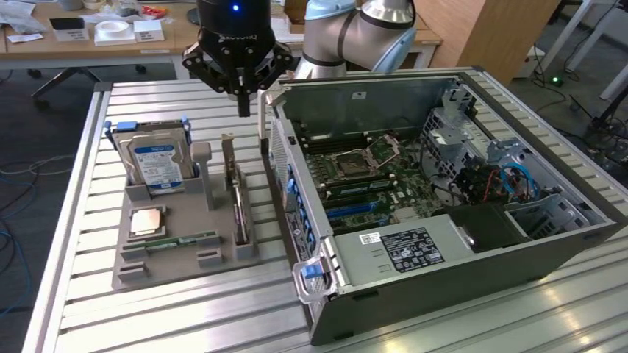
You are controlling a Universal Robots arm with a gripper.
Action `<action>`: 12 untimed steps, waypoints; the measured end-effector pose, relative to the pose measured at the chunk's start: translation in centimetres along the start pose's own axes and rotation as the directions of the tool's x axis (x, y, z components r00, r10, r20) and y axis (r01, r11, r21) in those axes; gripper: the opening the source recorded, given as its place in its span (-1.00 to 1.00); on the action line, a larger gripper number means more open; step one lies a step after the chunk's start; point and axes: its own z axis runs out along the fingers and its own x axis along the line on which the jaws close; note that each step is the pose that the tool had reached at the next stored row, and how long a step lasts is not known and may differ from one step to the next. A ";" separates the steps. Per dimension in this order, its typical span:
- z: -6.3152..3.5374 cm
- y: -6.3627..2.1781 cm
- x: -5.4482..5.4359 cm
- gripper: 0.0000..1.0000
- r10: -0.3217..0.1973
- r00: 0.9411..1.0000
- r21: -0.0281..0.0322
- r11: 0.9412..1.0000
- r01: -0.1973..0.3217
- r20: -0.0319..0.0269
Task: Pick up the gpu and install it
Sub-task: 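Reach for the gpu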
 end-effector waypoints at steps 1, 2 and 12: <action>0.00 0.00 0.0 -0.79 0.000 1.000 0.000 1.000 0.000 0.000; 0.00 0.00 0.0 -0.79 0.000 1.000 0.000 1.000 0.000 0.000; 0.01 0.01 -0.1 -0.79 0.003 1.000 0.002 1.000 -0.003 -0.024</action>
